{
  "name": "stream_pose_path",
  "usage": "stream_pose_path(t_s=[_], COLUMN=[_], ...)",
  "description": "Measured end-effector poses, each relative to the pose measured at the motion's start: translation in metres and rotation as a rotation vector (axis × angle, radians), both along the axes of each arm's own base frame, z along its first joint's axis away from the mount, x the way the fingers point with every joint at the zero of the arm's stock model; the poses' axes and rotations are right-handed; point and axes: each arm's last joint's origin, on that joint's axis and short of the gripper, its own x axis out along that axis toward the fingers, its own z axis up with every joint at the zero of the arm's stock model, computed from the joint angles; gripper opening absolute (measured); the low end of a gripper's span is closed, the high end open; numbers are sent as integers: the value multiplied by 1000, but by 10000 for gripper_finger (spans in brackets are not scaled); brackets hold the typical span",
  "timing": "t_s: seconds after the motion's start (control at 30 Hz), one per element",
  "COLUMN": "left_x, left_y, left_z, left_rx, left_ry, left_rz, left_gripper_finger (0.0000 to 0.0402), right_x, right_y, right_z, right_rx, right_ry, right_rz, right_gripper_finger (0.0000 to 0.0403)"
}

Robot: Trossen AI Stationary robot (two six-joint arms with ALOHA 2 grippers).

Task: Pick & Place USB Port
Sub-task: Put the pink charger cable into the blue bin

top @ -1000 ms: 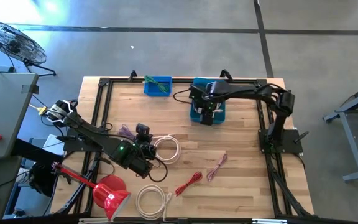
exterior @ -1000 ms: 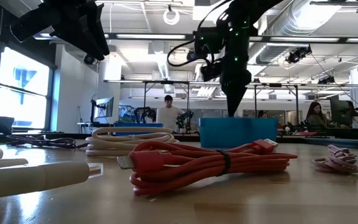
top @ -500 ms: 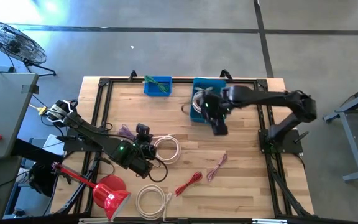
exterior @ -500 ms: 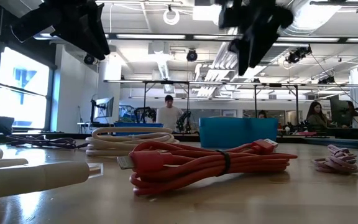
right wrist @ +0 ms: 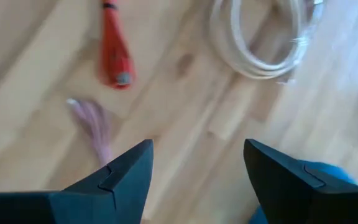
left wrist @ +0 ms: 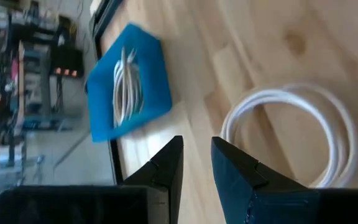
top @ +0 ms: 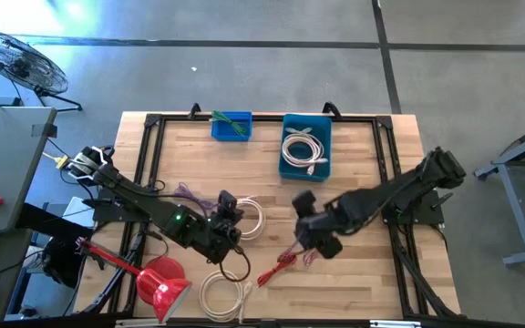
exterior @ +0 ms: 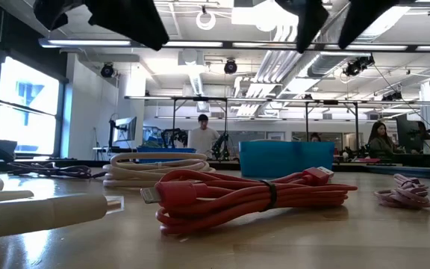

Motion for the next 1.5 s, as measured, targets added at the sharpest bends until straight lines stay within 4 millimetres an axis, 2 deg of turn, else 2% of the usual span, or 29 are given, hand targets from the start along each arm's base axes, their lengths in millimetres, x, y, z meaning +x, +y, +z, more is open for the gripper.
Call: stream_pose_path(t_s=[0.27,0.57,0.83,1.07,1.3,1.5], left_x=[4,16,21,21,21,21], left_y=[-4,-14,-18,-18,-19,-19], left_z=[3,13,20,20,20,20], left_rx=[-50,-231,-311,-360,-412,-429], left_ry=[-28,-157,-232,-249,-252,-258], left_rz=[-46,-134,-177,-142,-135,-123], left_gripper_finger=[79,79,79,79,79,79], right_x=[-8,-2,4,5,-5,-11], right_y=[44,66,72,73,59,47], right_z=[-29,-70,-99,-113,-137,-151], right_rx=[36,24,41,-16,-101,-96], right_ry=[129,268,372,374,391,390], right_rz=[-4,24,-30,-37,-80,-165], right_gripper_finger=[243,243,243,243,243,242])
